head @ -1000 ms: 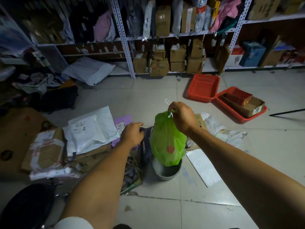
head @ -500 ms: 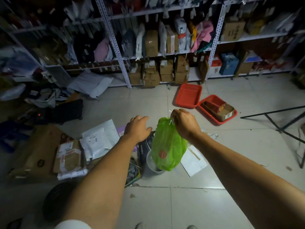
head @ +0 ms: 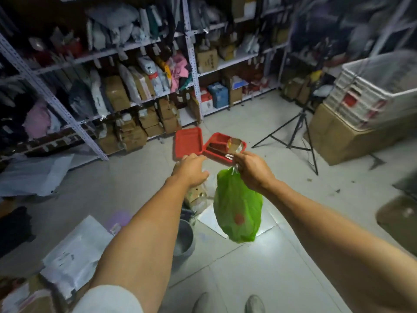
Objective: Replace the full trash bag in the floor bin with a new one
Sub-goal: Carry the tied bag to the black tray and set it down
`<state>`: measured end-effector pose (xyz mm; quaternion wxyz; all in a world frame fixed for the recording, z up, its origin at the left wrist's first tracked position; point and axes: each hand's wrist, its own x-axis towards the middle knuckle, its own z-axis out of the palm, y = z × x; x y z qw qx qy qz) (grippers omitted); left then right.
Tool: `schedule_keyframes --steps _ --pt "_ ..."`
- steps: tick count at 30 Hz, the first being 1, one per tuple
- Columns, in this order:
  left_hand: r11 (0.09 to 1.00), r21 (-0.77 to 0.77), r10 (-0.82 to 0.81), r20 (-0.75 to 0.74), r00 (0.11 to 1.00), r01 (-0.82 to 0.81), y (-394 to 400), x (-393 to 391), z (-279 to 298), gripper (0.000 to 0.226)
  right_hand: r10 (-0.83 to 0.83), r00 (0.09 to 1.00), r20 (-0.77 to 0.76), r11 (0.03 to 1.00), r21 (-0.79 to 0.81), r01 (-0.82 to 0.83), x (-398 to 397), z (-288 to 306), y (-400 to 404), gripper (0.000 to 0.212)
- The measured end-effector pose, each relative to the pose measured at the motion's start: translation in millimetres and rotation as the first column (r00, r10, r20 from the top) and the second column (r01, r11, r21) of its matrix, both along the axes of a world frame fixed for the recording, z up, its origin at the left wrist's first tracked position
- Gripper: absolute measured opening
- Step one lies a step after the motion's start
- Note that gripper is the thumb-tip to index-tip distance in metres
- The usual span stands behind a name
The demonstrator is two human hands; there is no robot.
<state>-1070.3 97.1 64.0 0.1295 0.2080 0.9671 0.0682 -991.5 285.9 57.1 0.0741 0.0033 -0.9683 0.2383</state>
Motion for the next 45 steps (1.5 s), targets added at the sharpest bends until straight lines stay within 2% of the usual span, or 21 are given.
schedule_keyframes --steps 3,7,10,15,20,28,35,45 --pt "0.985 -0.015 -0.173 -0.001 0.985 0.173 34.0 -6.5 0.0 0.058 -0.208 0.978 0.009 0.978 -0.008 0.208 27.6 -3.8 22.2 0.025" --pt "0.913 -0.006 -0.408 0.012 0.913 0.408 85.3 0.4 -2.7 0.058 -0.452 0.892 0.000 0.892 0.015 0.452 73.6 -7.9 49.6 0.021" --pt "0.845 -0.004 -0.535 -0.008 0.845 0.535 125.6 13.3 -6.3 0.062 -0.567 0.824 0.006 0.823 0.044 0.566 108.0 -6.7 71.2 0.020" --pt "0.726 0.019 -0.688 0.004 0.726 0.688 209.7 57.7 -16.4 0.065 -0.750 0.661 -0.013 0.661 -0.006 0.750 175.7 -3.4 118.6 0.025" --pt "0.587 0.022 -0.809 -0.020 0.587 0.809 302.2 122.4 -18.8 0.061 -0.832 0.554 0.005 0.554 0.007 0.832 244.1 -5.6 174.3 0.020" --pt "0.469 -0.029 -0.883 -0.027 0.468 0.883 428.5 216.9 -21.3 0.061 -0.924 0.374 0.073 0.374 -0.023 0.927 345.8 -19.1 277.7 0.018" --pt "0.413 -0.092 -0.910 -0.010 0.414 0.906 525.9 257.5 -29.7 0.062 -0.968 0.244 0.054 0.237 -0.103 0.966 382.8 -26.0 368.5 0.019" --pt "0.407 -0.151 -0.912 -0.014 0.409 0.901 709.5 220.3 -50.6 0.057 -0.982 0.183 0.053 0.179 -0.075 0.981 357.1 -46.0 542.3 0.023"
